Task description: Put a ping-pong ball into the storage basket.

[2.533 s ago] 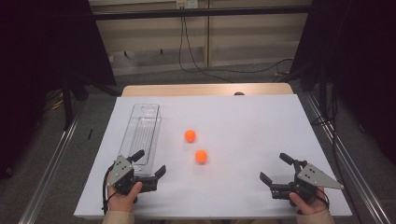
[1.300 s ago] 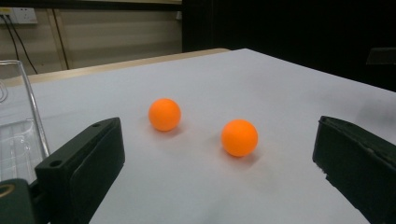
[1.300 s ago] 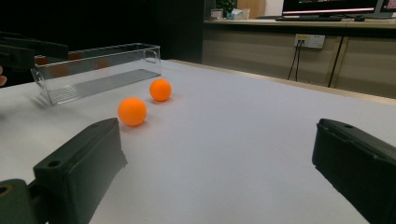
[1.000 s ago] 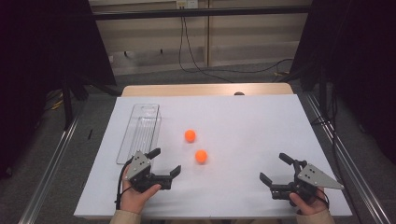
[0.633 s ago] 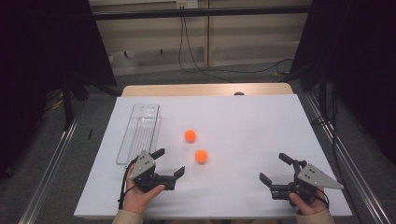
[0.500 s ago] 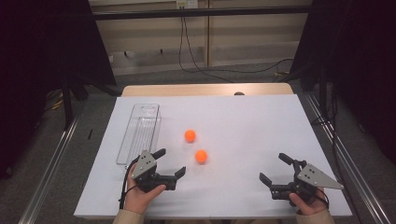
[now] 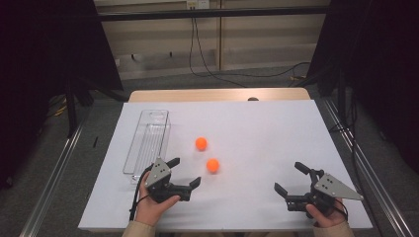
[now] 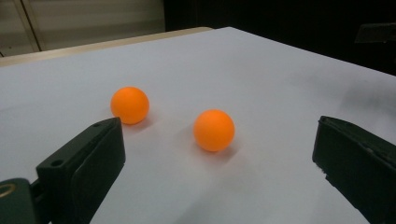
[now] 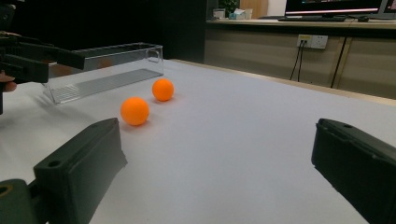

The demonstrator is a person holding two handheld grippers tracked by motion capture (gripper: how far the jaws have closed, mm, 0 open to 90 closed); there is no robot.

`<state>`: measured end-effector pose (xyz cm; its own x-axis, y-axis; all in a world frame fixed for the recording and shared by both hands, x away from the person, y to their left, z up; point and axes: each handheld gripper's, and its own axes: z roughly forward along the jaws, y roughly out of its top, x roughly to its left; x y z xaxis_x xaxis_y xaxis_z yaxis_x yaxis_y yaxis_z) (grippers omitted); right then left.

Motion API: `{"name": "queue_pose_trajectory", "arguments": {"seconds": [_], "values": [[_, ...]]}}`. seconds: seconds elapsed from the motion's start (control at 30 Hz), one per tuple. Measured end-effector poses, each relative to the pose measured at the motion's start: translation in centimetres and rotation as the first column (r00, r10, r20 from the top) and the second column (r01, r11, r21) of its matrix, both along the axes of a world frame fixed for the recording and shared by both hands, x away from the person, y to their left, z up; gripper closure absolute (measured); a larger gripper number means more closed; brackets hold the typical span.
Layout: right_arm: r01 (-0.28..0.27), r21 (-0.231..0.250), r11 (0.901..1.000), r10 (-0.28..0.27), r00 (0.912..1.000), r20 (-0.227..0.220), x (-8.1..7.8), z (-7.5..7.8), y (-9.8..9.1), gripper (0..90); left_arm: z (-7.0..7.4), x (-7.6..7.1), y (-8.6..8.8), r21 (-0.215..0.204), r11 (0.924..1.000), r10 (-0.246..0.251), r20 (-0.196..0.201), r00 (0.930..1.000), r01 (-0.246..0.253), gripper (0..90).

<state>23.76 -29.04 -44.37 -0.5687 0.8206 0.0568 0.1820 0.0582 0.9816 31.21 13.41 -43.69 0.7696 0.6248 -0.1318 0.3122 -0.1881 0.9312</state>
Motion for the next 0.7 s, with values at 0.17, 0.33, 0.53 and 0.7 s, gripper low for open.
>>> {"name": "queue_pose_trajectory", "arguments": {"seconds": [0.17, 0.33, 0.53, 0.7], "values": [[0.001, 0.0, 1.0, -0.001, 1.0, 0.0, 0.0, 0.0, -0.01, 1.5, -0.06, 0.03, -0.2, 0.004, 1.0, -0.004, -0.012, 0.9999, 0.004, 2.6], [0.001, 0.0, 1.0, -0.001, 1.0, 0.0, 0.01, 0.0, 0.0, 1.5, -0.13, 0.14, -0.42, 0.009, 0.9999, -0.011, -0.02, 0.9997, 0.011, 2.7], [0.0, -0.001, 1.0, 0.0, 1.0, 0.002, 0.01, 0.01, -0.02, 1.5, -0.19, 0.25, -0.75, 0.018, 0.9998, -0.011, -0.022, 0.9997, 0.012, 3.0], [-0.001, -0.001, 1.0, 0.001, 1.0, 0.002, 0.01, 0.01, 0.0, 1.6, -0.19, 0.38, -0.99, 0.025, 0.9996, -0.014, -0.02, 0.9997, 0.015, 3.1]]}}
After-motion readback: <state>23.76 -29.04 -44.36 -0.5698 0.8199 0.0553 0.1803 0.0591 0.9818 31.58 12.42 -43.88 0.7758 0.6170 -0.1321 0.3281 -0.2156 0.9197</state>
